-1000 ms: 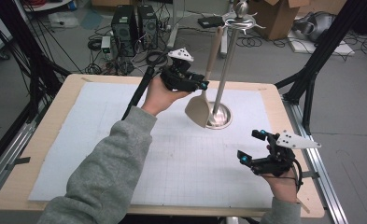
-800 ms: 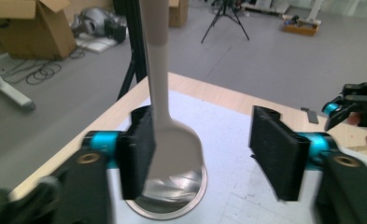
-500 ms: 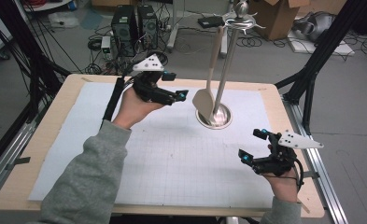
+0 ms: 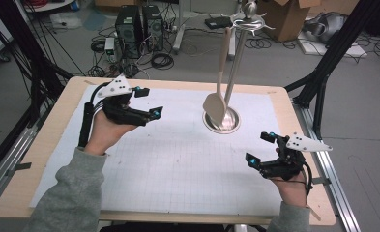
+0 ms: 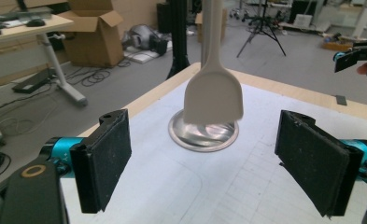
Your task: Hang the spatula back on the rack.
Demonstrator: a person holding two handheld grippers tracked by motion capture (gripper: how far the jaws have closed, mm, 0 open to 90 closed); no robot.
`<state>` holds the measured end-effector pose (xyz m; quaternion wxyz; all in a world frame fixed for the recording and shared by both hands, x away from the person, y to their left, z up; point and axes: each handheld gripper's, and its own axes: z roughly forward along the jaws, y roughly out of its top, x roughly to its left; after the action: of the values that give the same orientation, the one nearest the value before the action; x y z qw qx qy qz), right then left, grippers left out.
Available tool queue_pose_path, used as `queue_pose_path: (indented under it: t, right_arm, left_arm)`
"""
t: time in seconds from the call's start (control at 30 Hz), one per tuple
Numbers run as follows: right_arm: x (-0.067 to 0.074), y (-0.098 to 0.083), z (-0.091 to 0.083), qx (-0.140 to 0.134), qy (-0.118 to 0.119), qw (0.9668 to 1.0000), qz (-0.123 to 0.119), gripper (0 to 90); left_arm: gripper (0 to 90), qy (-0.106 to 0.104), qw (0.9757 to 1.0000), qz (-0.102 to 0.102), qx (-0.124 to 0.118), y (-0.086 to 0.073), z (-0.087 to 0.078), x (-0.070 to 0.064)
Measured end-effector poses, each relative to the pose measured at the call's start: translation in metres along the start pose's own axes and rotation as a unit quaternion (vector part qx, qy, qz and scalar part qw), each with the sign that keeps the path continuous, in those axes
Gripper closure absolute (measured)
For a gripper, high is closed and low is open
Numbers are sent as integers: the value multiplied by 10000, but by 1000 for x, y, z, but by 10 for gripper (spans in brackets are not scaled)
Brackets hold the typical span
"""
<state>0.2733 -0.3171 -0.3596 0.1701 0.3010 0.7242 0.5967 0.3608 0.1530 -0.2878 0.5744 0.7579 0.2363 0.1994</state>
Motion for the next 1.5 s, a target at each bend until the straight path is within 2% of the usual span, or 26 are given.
queue_pose_path:
  t: [0.07,0.27,0.53,0.77,0.97,1.2,1.3,1.43,1.5]
  right_arm:
    - [1,0,1,3,-46,10000,-35,8]
    - [4,2,-1,-67,-139,9999,-41,8]
    - [5,4,1,-78,-212,9997,-115,8]
    - [5,4,3,-79,-250,9996,-130,7]
    - [4,5,3,-109,-310,9993,-157,7]
    - [4,5,4,-124,-356,9991,-177,7]
    - [4,5,4,-140,-356,9991,-175,7]
    - [3,5,5,-159,-353,9990,-218,7]
    - [3,5,6,-130,-350,9991,-189,7]
  left_arm:
    - [187,159,9998,-15,-78,-10,-13,2]
    - [187,471,9987,-155,-113,-37,-43,7]
    - [181,700,9968,-371,-145,-68,-74,10]
    - [180,814,9954,-508,-68,-90,-88,13]
    - [180,1015,9928,-627,-65,-104,-102,17]
    - [180,1176,9906,-675,-159,-117,-116,17]
    - [181,1174,9906,-674,-202,-122,-121,15]
    - [180,1199,9906,-639,-171,-129,-125,12]
    - [181,1259,9899,-641,-76,-134,-127,12]
